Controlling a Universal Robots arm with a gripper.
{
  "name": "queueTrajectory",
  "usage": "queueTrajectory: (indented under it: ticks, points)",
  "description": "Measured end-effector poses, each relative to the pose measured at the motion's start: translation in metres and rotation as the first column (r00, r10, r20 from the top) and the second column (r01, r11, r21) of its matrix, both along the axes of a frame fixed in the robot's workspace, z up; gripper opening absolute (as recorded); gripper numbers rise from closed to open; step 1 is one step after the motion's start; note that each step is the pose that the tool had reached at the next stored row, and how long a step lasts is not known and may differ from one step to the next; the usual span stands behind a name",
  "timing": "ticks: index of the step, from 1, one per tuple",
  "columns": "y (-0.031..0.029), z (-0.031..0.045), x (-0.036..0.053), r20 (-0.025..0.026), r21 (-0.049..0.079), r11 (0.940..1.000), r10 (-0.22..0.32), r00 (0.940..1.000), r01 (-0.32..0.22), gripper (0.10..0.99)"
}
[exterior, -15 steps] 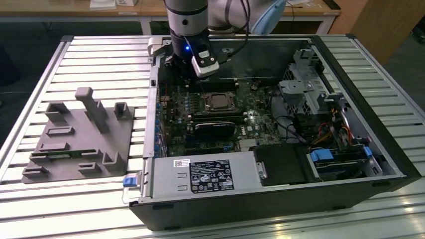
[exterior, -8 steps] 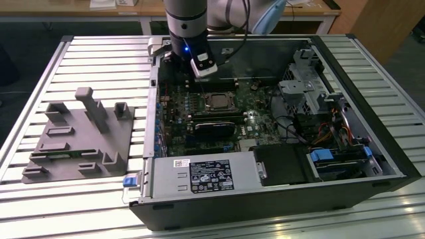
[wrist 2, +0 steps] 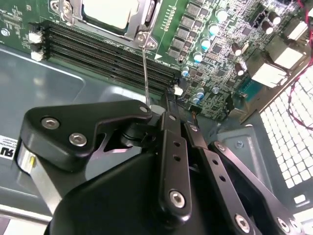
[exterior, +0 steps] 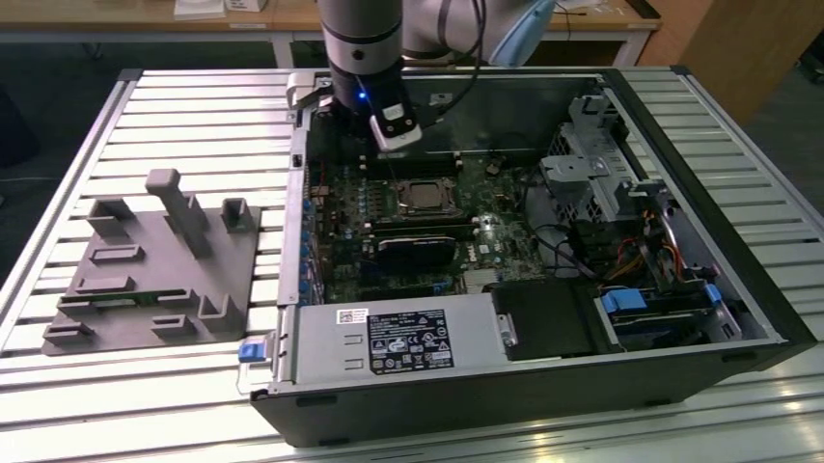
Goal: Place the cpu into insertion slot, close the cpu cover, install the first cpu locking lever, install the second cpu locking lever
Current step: 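Install the first cpu locking lever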
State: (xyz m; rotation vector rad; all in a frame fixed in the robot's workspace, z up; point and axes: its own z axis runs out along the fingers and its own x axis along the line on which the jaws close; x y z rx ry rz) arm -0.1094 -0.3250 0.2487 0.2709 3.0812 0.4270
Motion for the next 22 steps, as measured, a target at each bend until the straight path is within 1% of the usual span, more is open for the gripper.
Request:
queueTrajectory:
  ticks: [5,13,16,21,22]
  points:
    - [0.0,0.0,0.0056,0.0,0.0,1.0,0.0,1.0,0.0,0.106]
    - [0.0,-0.0002,0.0198,0.0,0.0,1.0,0.0,1.0,0.0,0.106]
    - [0.0,-0.0003,0.0269,0.0001,0.0,1.0,0.0,1.0,0.0,0.106]
    - [0.0,-0.0003,0.0433,-0.0002,0.0,1.0,0.0,1.0,0.0,0.106]
    - [0.0,-0.0003,0.0455,-0.0003,0.0,1.0,0.0,1.0,0.0,0.106]
